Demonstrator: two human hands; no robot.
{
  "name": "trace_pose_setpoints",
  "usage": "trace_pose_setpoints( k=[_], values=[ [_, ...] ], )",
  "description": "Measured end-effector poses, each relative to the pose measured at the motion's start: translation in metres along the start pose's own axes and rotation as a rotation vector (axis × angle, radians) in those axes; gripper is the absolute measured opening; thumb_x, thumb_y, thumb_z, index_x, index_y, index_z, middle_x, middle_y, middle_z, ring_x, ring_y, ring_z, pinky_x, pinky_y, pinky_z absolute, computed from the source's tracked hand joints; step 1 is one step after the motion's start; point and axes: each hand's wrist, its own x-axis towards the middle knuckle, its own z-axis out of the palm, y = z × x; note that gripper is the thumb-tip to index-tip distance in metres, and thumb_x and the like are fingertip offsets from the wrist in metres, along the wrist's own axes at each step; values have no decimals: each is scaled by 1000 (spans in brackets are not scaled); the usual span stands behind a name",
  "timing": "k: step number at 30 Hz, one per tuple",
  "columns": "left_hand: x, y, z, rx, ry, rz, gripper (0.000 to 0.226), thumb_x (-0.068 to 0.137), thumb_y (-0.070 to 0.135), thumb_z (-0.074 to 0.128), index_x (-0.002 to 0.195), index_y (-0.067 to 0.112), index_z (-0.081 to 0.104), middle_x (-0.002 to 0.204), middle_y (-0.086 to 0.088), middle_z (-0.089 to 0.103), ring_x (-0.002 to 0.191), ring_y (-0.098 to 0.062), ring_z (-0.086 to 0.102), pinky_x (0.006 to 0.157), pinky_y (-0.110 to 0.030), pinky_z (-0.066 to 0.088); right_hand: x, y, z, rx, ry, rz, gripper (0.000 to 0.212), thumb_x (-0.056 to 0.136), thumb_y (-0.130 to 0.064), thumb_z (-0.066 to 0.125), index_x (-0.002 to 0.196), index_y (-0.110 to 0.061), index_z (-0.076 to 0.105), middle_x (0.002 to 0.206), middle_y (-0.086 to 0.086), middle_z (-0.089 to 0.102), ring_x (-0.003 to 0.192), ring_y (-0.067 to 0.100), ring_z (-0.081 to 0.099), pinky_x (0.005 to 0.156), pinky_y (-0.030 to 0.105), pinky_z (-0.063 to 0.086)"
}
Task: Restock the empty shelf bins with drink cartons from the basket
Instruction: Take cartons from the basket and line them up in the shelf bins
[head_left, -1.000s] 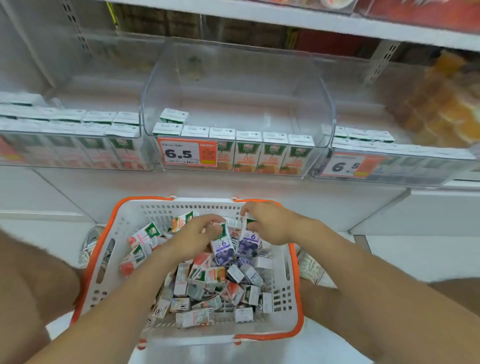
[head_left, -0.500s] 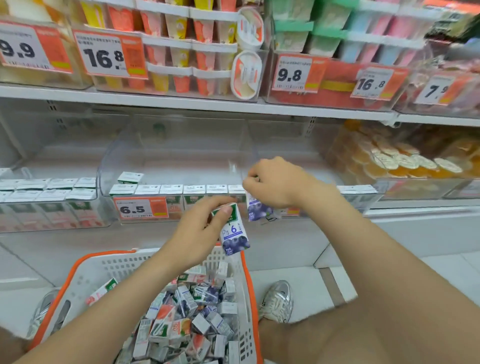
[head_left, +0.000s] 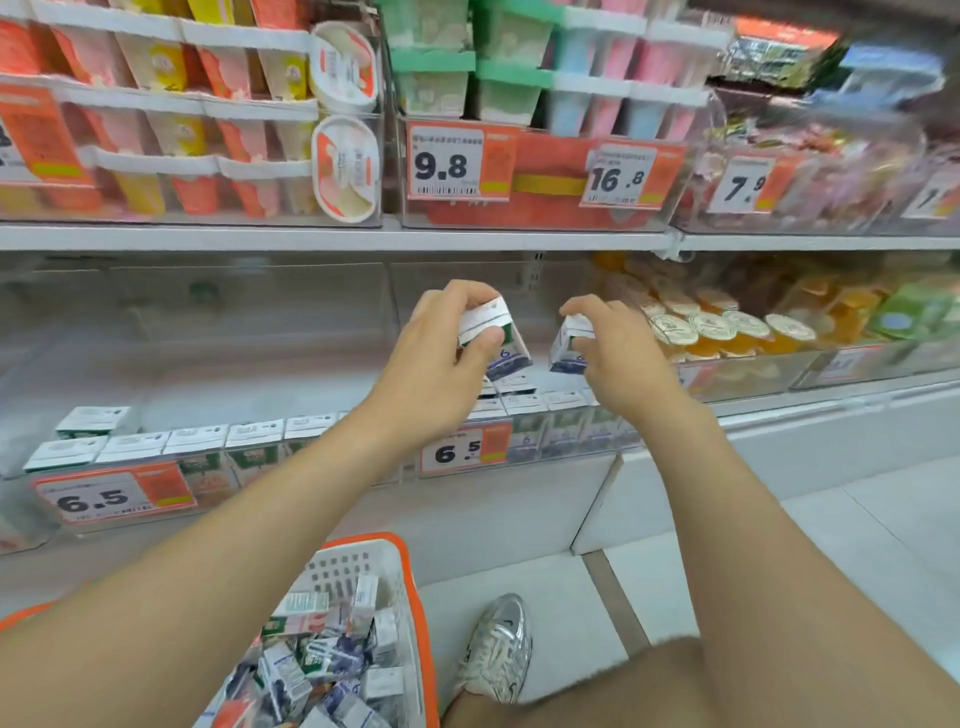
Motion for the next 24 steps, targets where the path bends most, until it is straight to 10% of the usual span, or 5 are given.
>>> trace_pose_setpoints(
  k=[3,9,13,18,24],
  values=[
    [20,2,19,-2,-6,-42,23,106,22,52,129,24,55,123,2,56,110,-8,51,84,-6,35,1,8,12,39,-142,-26,58,94,10,60,138,-28,58,122,3,50,97,19,55,67,9,38],
    [38,0,50,-20,92,-100,22,103,18,60,124,22,60,113,2,56,103,-16,52,78,-13,36,6,4,23,99,-359,59,58,91,-3,46,146,-19,52,133,14,65,125,37,55,101,39,47],
    [47,-4,59,-2,68,-119,26,102,25,63,127,31,67,112,4,59,94,-12,52,87,-29,40,2,4,8,308,-175,152,79,87,-13,51,160,-28,27,147,10,55,133,32,53,107,48,47],
    [64,4,70,-114,-32,-49,27,97,27,73,124,27,70,114,11,69,100,-9,68,93,-37,57,-9,-1,-9,542,21,-87,80,88,-6,64,154,-41,37,134,-9,61,102,3,63,80,11,51],
    [70,-5,77,185,-195,-89,36,108,33,44,139,19,54,137,0,60,123,-19,58,103,-35,45,-7,34,4,308,220,39,48,88,-4,75,123,-30,55,117,4,52,98,20,53,83,34,46]
  ],
)
